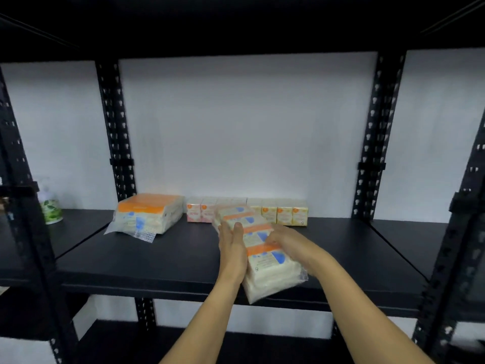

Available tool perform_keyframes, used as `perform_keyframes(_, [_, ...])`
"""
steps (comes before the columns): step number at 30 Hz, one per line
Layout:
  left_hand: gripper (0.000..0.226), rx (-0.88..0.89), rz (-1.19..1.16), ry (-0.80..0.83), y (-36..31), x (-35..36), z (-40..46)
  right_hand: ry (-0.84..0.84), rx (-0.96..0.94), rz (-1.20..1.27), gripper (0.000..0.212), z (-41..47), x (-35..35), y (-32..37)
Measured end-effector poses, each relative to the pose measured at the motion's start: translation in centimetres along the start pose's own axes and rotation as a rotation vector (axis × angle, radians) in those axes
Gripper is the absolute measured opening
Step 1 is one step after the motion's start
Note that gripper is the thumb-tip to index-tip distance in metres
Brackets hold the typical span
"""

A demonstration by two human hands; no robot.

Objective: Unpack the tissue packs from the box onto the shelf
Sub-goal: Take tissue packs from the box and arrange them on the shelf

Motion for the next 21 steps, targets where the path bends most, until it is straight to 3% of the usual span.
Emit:
perform_keyframes(4, [0.056, -0.026, -0.084, 0.191, -0.5, 7.3, -0.7, -0.16, -0.066, 0.053, 0.036, -3.6, -5.5, -0.3])
perform_keyframes(9, [0.091, -0.169, -0.158, 0.356, 2.0, 15.7, -1.2, -0.368, -0.076, 0.002, 0.031, -6.3, -12.0, -2.0])
perform_keyframes(16, [0.064, -0.308, -0.23, 0.437, 5.3, 22.9, -0.9, -0.535, -0.023, -0.076, 0.026, -7.5, -18.3, -4.8])
perform_keyframes(21, [0.064, -0.32, -0.222, 0.524, 7.5, 26.1, 0.4, -0.611, 0.037, -0.206, 0.015, -6.5, -21.3, -6.2])
Point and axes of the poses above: each hand's wrist, its own z-axis towards the middle knuckle, its own x-axis out of the palm, y = z × x, the point moved 9 cm from there along z, towards the middle knuckle
